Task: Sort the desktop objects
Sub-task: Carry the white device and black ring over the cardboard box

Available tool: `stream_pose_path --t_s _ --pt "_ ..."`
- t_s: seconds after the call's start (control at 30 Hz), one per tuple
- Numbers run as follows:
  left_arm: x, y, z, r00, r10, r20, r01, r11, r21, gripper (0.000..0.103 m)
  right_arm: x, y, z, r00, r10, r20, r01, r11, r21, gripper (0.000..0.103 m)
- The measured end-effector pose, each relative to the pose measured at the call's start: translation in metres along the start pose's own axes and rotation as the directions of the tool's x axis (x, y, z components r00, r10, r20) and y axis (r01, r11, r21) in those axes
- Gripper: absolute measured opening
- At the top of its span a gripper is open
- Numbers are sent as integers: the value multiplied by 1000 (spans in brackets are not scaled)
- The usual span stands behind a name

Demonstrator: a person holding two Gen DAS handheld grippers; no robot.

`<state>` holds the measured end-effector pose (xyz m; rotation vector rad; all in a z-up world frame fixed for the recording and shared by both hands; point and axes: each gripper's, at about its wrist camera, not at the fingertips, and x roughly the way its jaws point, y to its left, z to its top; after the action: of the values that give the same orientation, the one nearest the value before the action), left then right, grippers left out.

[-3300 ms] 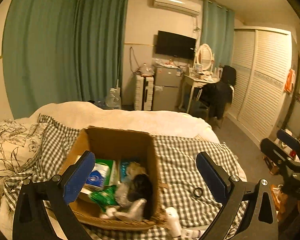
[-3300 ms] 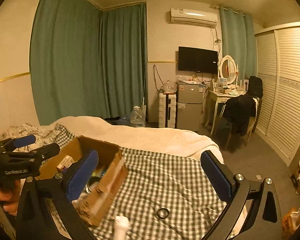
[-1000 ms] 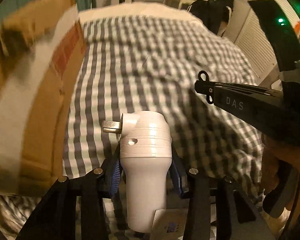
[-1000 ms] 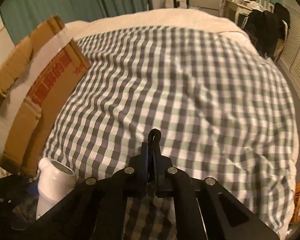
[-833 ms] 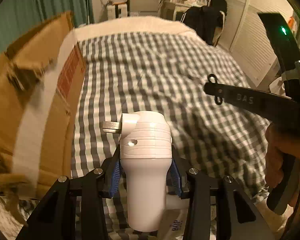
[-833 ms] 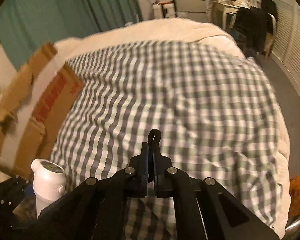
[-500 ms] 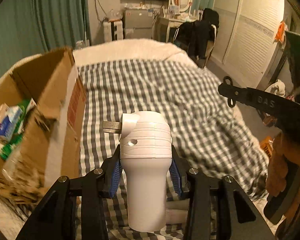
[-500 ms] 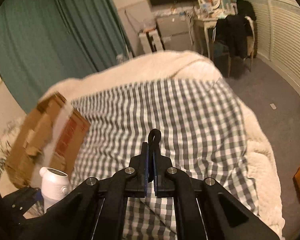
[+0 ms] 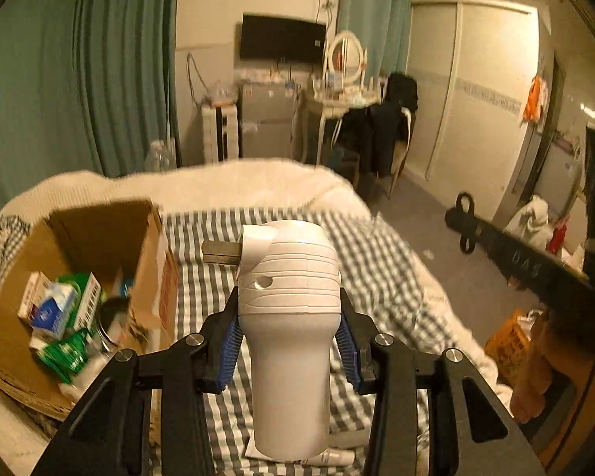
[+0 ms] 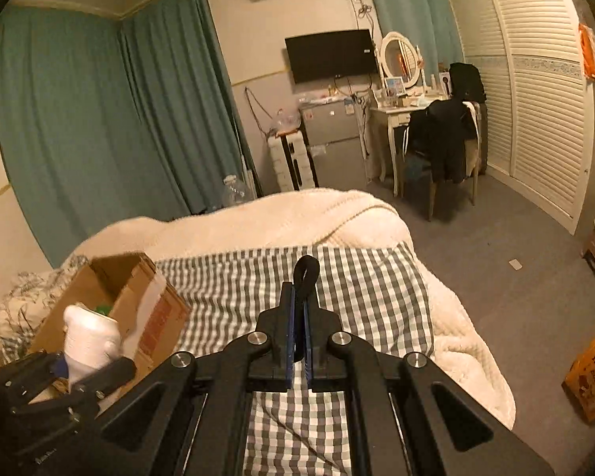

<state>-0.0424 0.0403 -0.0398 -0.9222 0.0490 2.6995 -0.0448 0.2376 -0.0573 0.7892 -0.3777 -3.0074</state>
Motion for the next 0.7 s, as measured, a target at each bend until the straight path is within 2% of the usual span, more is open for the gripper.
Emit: stream_pose_path --t_s 0.23,0.4,0.5,0.7 --pt "-35 3 22 992 -4 123 1 1000 18 43 -39 2 16 994 31 105 -35 999 31 3" --pt "-56 11 32 980 26 199 -30 999 16 43 -55 3 26 986 28 164 -42 996 83 3" --pt "-64 18 37 975 28 221 -36 999 32 43 -62 4 32 981 45 189 -67 991 113 3" --pt "-73 34 47 971 25 240 -39 998 54 43 -72 22 41 973 54 226 -77 993 92 3"
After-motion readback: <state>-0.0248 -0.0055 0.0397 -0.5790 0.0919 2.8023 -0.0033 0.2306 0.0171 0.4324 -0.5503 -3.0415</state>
